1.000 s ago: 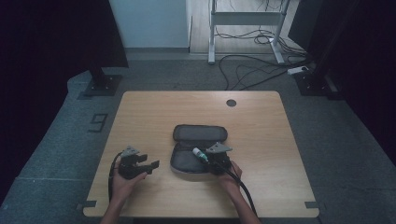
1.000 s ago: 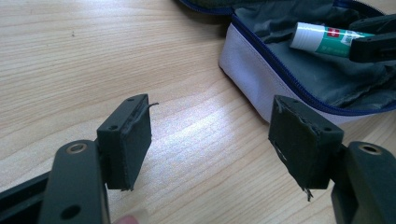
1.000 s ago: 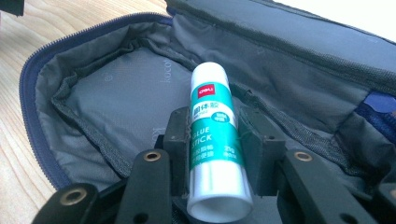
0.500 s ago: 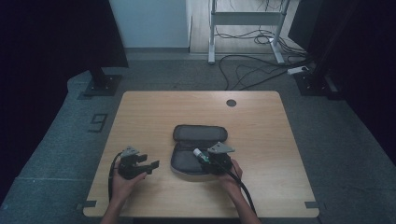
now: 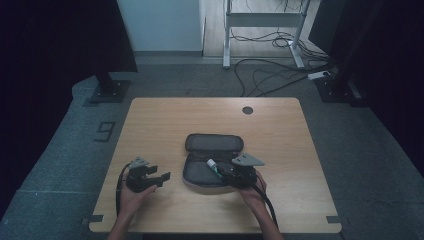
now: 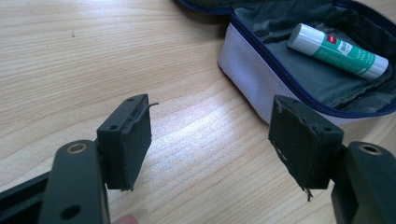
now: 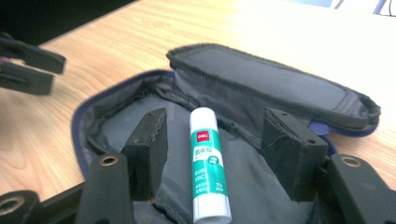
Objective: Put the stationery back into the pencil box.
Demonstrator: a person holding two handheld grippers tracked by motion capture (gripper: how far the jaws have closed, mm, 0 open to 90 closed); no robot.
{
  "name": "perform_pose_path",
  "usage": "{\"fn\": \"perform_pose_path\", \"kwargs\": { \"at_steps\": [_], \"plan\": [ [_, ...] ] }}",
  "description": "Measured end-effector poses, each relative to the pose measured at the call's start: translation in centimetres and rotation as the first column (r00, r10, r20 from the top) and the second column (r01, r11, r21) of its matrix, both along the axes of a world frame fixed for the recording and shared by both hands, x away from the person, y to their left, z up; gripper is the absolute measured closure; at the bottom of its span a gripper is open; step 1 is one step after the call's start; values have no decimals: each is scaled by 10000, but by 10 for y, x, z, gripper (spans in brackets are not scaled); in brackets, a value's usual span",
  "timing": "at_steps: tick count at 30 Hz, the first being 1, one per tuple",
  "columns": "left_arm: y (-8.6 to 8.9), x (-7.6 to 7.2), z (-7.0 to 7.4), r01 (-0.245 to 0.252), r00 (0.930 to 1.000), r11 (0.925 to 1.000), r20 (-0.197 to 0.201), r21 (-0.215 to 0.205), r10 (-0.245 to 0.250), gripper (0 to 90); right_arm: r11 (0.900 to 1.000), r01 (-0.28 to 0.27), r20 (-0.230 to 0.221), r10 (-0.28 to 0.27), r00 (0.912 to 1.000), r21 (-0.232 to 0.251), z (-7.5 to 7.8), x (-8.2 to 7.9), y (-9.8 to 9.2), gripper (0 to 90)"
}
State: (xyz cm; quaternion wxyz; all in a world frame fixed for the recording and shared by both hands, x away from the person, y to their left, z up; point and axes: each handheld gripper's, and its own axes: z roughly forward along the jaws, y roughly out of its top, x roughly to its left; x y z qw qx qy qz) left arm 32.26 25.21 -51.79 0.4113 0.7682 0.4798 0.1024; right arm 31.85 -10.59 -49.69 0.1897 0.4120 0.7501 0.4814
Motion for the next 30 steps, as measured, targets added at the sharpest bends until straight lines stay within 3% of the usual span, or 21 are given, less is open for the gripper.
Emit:
{"fn": "perform_pose_path", "kwargs": {
  "at_steps": [2,7,11,16,21,22,26,30],
  "plan": [
    [-1,0,-1,22,10000,10000,-39,38,-22,302,9998,-30,63,29,10000,185,4,-4,-6,398],
    [-2,1,-2,38,10000,9999,-89,97,-37,300,9999,113,231,-113,9997,13,8,-15,-24,374],
    [-3,0,-3,50,9999,9999,-114,124,-49,300,9990,422,256,-419,9988,-115,6,-24,-45,362],
    [-3,1,-4,51,9999,9999,-148,158,-49,299,9951,970,266,-975,9949,187,4,-32,-72,353],
    [-4,1,-6,107,9997,9997,-213,237,-102,298,9902,1398,26,-1398,9902,13,-7,-34,-92,347],
    [-5,1,-6,104,9997,9996,-240,256,-98,298,9864,1644,-256,-1645,9861,-48,-15,-32,-101,345],
    [-6,1,-6,121,9997,9996,-216,259,-115,296,9844,1746,-648,-1729,9828,215,-21,-28,-108,343],
    [-5,1,-6,113,9997,9996,-217,271,-108,295,9838,1788,-601,-1777,9823,146,-23,-27,-108,339]
  ]
}}
